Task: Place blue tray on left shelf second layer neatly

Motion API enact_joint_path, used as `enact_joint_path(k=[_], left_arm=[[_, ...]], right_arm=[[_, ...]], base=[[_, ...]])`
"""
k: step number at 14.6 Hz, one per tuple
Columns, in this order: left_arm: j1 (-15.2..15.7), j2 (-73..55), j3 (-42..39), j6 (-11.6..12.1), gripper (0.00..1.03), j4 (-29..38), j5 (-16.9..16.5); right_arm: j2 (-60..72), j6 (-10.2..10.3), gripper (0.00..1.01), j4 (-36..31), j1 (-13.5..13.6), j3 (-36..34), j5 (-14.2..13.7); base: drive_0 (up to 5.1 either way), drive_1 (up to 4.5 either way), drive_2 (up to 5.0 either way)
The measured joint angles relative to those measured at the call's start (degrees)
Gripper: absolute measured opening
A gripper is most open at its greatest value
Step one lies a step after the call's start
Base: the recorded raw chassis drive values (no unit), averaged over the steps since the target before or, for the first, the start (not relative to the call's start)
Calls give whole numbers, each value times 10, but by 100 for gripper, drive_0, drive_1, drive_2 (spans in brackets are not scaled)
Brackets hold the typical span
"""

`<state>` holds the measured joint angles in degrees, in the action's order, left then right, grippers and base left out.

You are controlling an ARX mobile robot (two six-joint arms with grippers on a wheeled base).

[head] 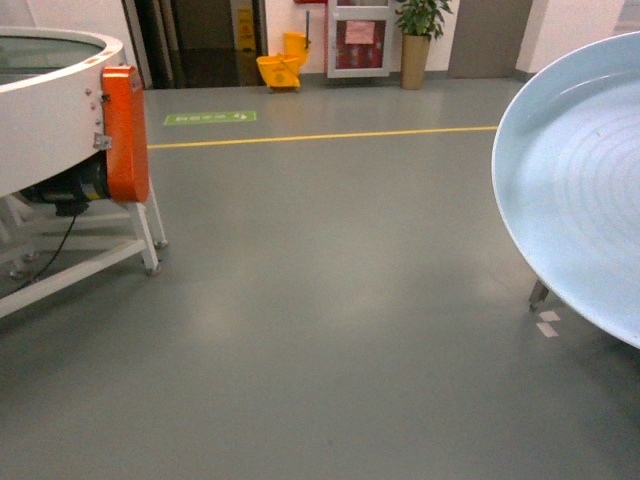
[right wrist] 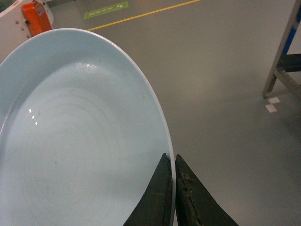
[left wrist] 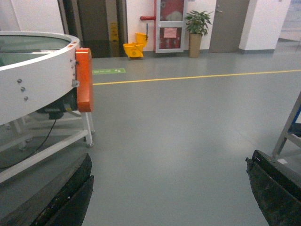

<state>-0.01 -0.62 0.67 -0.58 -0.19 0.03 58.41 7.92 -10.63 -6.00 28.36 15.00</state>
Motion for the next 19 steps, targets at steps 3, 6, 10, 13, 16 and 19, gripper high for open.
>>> enact_joint_path(k=[3, 6, 10, 13, 16, 19], left_arm=[[0, 0, 0, 0, 98, 0, 0], [0, 0, 0, 0, 98, 0, 0], [0, 0, 0, 0, 98, 0, 0], [0, 0, 0, 0, 98, -1, 0], [0, 0, 0, 0, 98, -1, 0], [0, 0, 0, 0, 98, 0, 0]], right_arm=[[0, 0, 2, 0, 0, 0, 0], [0, 0, 2, 0, 0, 0, 0], [0, 0, 2, 0, 0, 0, 0], [0, 0, 2, 1, 0, 0, 0], [-2, 0, 2, 1, 0, 0, 0], [-3, 0, 2, 1, 0, 0, 0]], base=[[-148, -148, -148], [-161, -161, -161], [-144, -144, -144], [-144, -6, -283], [-148, 267, -564], [-149, 264, -561]])
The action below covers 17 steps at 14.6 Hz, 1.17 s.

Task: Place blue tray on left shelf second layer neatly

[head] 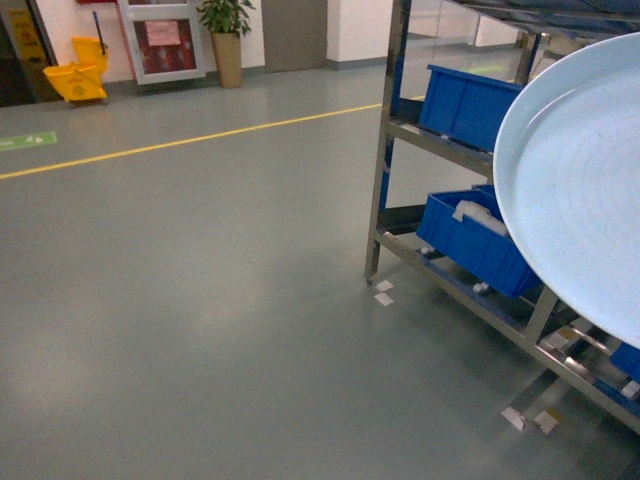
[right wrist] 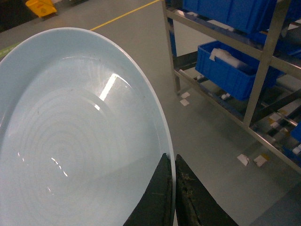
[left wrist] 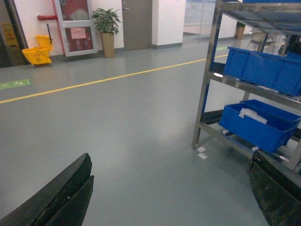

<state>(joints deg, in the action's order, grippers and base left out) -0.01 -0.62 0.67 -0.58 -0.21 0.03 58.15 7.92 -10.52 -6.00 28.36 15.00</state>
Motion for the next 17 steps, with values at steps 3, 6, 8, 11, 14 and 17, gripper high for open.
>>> enact_joint_path(k=[3, 6, 8, 11, 14, 17], left_arm=[[0, 0, 0, 0, 98, -1, 1], [0, 0, 0, 0, 98, 0, 0], [0, 0, 0, 0, 98, -1, 0], [0, 0, 0, 0, 98, 1, -1], [0, 0, 0, 0, 98, -1, 1], [0, 0, 0, 0, 98, 0, 1]], right_arm=[[0, 0, 2, -2, 0, 0, 0], [0, 0, 2, -1, 0, 0, 0], [1, 0, 2, 0, 0, 0, 0], [2, 0, 2, -2, 0, 0, 1], [3, 0, 2, -1, 0, 0, 0], [2, 0, 2, -2, 0, 0, 0]], base=[[-149, 263, -561], [-150, 262, -562], [-140, 272, -552], [-140, 272, -552], [-140, 272, -552], [-138, 274, -550]])
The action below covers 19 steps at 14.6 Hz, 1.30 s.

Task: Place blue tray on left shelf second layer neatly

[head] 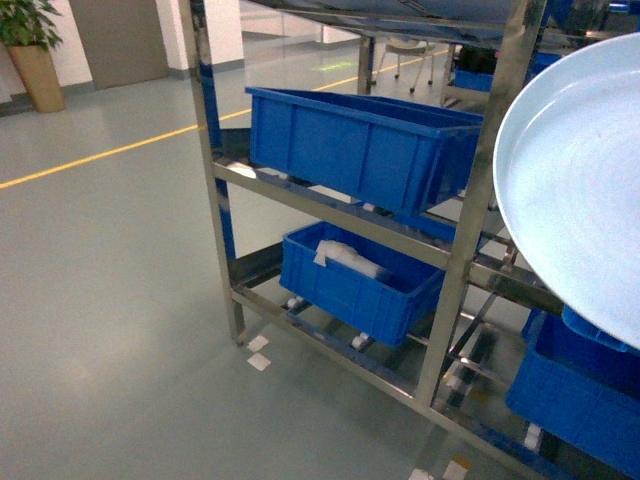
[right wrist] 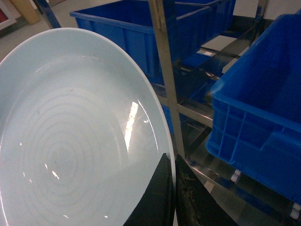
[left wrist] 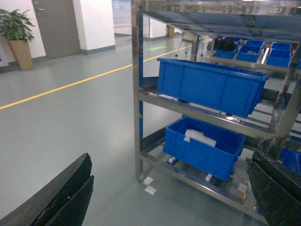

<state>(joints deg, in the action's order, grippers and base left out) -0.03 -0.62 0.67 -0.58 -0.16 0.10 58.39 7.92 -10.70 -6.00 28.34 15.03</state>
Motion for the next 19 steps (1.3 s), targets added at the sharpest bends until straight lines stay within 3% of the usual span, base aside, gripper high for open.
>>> enact_joint_path(k=[19], left_arm=[[0, 0, 0, 0, 98, 0, -1]], right_arm=[[0, 0, 2, 1, 0, 0, 0]], base=[[-138, 45, -320]])
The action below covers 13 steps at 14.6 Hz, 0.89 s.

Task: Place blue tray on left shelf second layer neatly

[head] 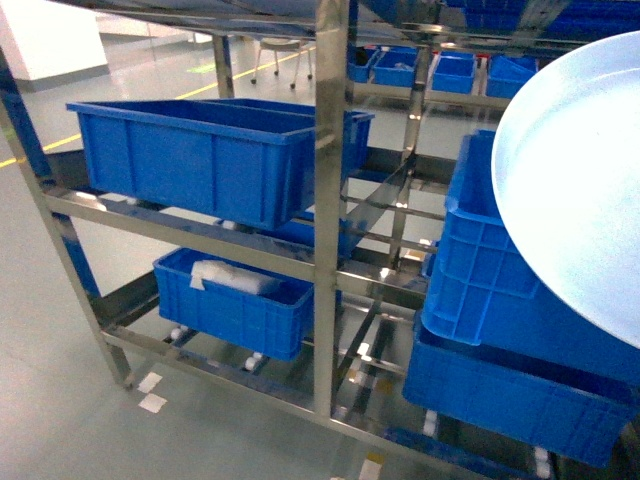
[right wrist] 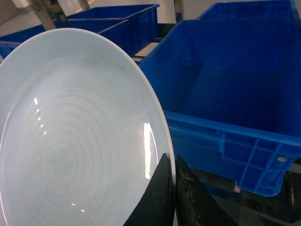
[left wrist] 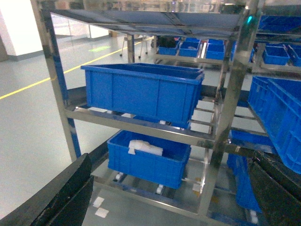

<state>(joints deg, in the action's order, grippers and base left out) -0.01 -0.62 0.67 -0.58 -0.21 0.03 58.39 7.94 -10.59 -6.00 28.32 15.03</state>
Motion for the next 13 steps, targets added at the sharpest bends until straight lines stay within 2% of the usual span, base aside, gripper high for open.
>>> enact_joint_path(k=[13], left_arm=[[-1, 0, 0, 0, 98, 0, 0]], right_arm=[[-3, 0, 2, 0, 0, 0, 0]], base=[[-149, 243, -541]])
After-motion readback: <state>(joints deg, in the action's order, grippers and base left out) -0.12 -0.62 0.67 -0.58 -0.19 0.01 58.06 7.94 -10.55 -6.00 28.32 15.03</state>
